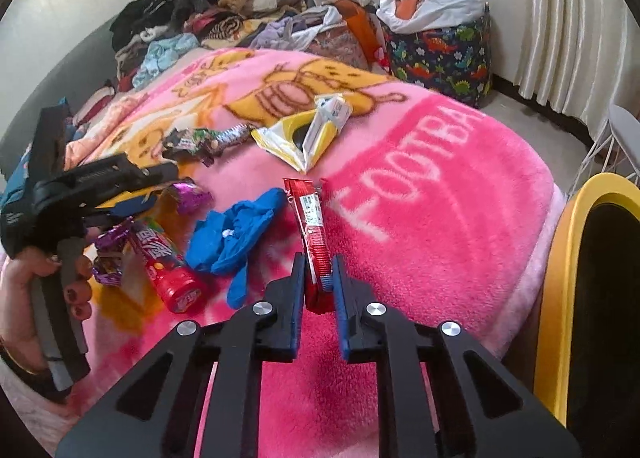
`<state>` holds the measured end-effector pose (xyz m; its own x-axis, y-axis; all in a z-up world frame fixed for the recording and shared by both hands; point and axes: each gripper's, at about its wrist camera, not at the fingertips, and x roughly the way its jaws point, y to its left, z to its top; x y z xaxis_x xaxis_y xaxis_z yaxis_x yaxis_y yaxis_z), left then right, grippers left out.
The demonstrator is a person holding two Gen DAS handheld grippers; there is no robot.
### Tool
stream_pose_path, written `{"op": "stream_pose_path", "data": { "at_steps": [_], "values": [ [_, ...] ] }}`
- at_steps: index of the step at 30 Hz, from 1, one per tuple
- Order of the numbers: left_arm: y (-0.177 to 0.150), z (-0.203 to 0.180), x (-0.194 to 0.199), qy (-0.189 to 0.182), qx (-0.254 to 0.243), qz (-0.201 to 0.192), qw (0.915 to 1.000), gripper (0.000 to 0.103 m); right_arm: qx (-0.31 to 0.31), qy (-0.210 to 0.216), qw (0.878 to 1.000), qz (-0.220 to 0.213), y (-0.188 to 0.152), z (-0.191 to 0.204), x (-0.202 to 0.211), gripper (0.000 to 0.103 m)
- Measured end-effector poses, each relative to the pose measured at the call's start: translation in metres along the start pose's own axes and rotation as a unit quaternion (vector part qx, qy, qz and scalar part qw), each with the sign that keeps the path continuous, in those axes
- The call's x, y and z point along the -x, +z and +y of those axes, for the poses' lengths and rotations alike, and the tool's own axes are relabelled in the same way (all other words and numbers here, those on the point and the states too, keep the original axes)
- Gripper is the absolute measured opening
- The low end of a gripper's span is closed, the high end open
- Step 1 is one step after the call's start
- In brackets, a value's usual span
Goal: Collect trash
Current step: 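Grasp the red candy stick with the right tool while the left tool grasps a purple wrapper, then carry the red candy stick in the right tool over the bin while the left tool carries the wrapper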
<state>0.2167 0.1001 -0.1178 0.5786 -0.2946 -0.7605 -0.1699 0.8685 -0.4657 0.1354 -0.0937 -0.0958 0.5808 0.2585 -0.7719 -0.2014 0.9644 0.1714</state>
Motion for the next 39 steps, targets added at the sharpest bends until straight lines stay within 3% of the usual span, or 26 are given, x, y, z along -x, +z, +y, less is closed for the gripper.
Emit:
{"op": "stream_pose_path", "data": {
  "at_steps": [3,6,21,32,34,39],
  "values": [
    [-0.001,-0.002,0.002,0.000,-0.002,-0.001,1.0000,0.030,0.001,0.000,1.000,-0.013,-0.001,-0.001,0.007,0.012],
    [-0.002,-0.006,0.004,-0.005,-0.008,-0.003,1.0000,0.021,-0.001,0.004,1.000,-0.020,-0.002,-0.003,0.011,0.012],
    [-0.012,-0.034,0.038,-0.061,-0.043,-0.055,0.9957,0.015,-0.012,0.018,0.999,-0.044,-0.010,-0.009,0.031,0.012],
    [-0.013,-0.062,0.064,-0.070,-0.078,-0.086,0.9908,0.015,-0.014,0.026,0.998,-0.062,-0.015,-0.010,0.047,0.012],
    [-0.015,-0.066,0.067,-0.070,-0.084,-0.089,0.9901,0.009,-0.014,0.029,0.997,-0.065,-0.016,-0.010,0.050,0.012],
    [-0.018,-0.074,0.072,-0.071,-0.094,-0.091,0.9889,0.008,-0.012,0.032,0.997,-0.071,-0.020,-0.007,0.058,0.012]
  ]
}}
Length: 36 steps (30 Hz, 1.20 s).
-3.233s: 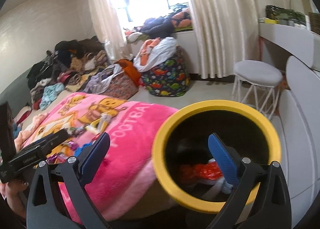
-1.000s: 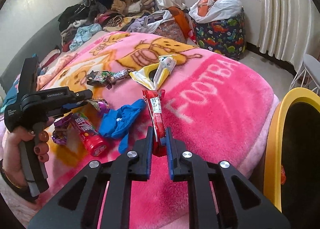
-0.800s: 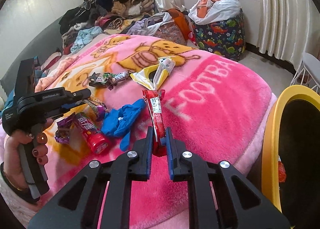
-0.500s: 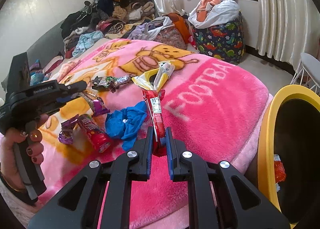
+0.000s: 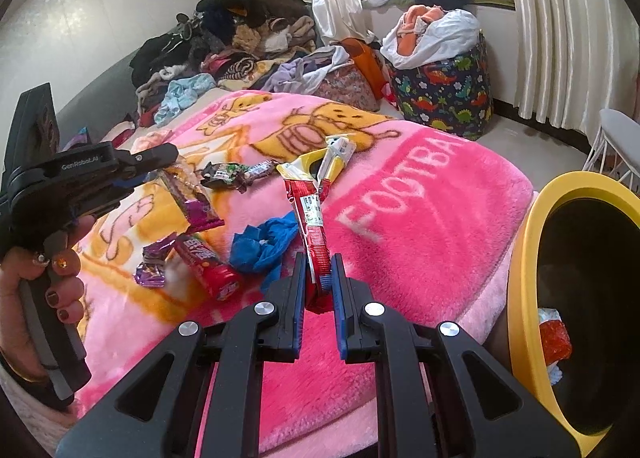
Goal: Collect trash
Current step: 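Carry the red candy stick in the right tool over the bin while the left tool carries the wrapper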
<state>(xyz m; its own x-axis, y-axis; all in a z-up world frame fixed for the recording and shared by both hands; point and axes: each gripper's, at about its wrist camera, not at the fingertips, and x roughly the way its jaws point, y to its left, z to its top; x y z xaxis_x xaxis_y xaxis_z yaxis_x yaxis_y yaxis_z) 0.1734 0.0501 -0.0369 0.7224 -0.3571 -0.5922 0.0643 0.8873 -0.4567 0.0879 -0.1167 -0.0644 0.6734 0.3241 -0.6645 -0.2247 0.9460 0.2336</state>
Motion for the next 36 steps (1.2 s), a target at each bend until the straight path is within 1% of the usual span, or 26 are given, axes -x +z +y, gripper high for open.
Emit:
{"op": "stream_pose_path", "data": {
  "at_steps": [9,22,36],
  "values": [
    [-0.005,-0.026,0.005,-0.012,-0.028,-0.003,0.9995,0.008,-0.011,-0.002,1.000,-0.023,0.001,-0.008,0.024,0.012],
    [-0.018,-0.080,0.000,-0.034,-0.074,0.002,0.9966,0.008,-0.054,-0.023,0.997,-0.049,-0.002,-0.051,0.059,0.012],
    [-0.026,-0.117,-0.005,-0.052,-0.099,0.004,0.9937,0.007,-0.106,-0.040,0.991,-0.076,-0.007,-0.090,0.085,0.012]
  ]
}}
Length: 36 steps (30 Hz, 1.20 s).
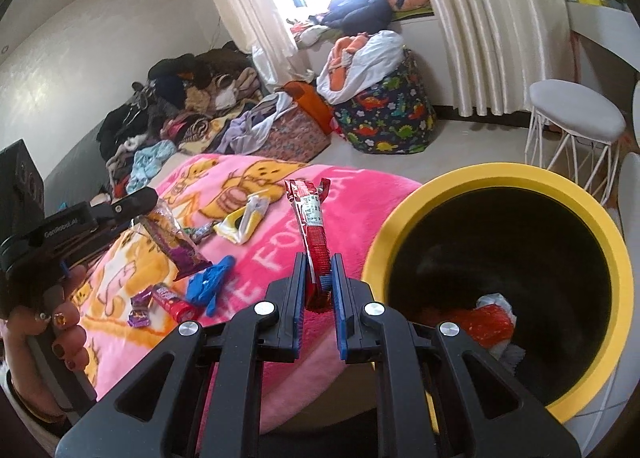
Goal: Collect trash
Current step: 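Carry the red candy stick in the right tool over the bin while the left tool carries the wrapper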
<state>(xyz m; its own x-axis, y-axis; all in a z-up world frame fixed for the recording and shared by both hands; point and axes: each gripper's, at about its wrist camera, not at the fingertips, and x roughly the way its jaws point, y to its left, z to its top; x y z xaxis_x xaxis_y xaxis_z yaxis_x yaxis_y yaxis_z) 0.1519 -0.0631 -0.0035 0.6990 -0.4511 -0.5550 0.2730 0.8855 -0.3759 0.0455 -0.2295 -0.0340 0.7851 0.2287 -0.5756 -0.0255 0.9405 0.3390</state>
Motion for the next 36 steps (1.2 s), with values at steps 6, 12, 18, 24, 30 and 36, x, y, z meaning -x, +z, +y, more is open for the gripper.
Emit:
{"op": "stream_pose_path", "data": {
  "at_steps": [6,12,18,24,30,36],
  "values": [
    [0.000,-0.015,-0.007,-0.009,-0.011,0.005,0.9999,0.007,-0.013,-0.012,1.000,-0.010,0.000,-0.012,0.009,0.012],
    [0.000,-0.031,-0.015,-0.019,-0.023,0.009,0.9995,0.007,-0.022,-0.026,0.999,-0.017,0.001,-0.023,0.016,0.012],
    [-0.001,-0.049,-0.023,-0.029,-0.036,0.014,0.9988,0.007,-0.035,-0.035,0.999,-0.023,0.001,-0.036,0.021,0.012],
    [-0.006,-0.063,-0.031,-0.038,-0.046,0.021,0.9980,0.007,-0.048,-0.041,0.998,-0.029,0.001,-0.048,0.026,0.012],
    [-0.014,-0.078,-0.040,-0.045,-0.062,0.032,0.9965,0.007,-0.066,-0.053,0.996,-0.032,0.000,-0.064,0.030,0.012],
    [-0.024,-0.091,-0.049,-0.052,-0.076,0.042,0.9949,0.007,-0.084,-0.067,0.994,-0.036,-0.002,-0.081,0.035,0.012]
  ]
}}
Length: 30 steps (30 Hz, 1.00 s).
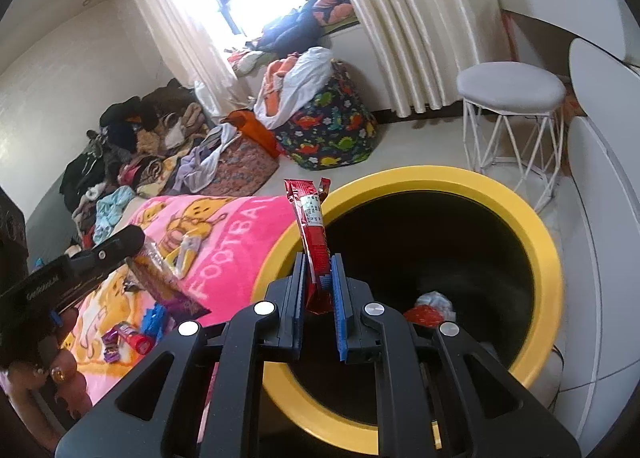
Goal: Collect trash
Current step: 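Carry the red candy stick in the right tool over the bin while the left tool carries the wrapper, then open the right tool to drop the candy stick while the left tool releases the wrapper into the bin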
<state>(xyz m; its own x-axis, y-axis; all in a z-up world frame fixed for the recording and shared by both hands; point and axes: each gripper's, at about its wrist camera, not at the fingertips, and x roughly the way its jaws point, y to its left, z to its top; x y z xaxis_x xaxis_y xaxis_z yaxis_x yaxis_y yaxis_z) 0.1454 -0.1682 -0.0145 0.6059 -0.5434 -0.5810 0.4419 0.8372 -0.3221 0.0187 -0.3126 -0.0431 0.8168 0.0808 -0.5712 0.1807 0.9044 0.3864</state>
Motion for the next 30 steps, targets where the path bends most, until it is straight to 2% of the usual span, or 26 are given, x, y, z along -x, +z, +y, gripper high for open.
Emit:
{"op": "stream_pose_path", "data": {
  "at_steps": [16,30],
  "values": [
    [-0.017,-0.028,-0.026,-0.019,-0.031,0.025,0.9990,0.007,-0.046,-0.033,0.998,-0.003,-0.002,-0.038,0.002,0.012],
    [-0.028,-0.044,-0.058,-0.031,-0.048,0.059,0.9966,0.007,-0.070,-0.050,0.996,0.010,-0.006,-0.054,-0.005,0.012]
  ]
}}
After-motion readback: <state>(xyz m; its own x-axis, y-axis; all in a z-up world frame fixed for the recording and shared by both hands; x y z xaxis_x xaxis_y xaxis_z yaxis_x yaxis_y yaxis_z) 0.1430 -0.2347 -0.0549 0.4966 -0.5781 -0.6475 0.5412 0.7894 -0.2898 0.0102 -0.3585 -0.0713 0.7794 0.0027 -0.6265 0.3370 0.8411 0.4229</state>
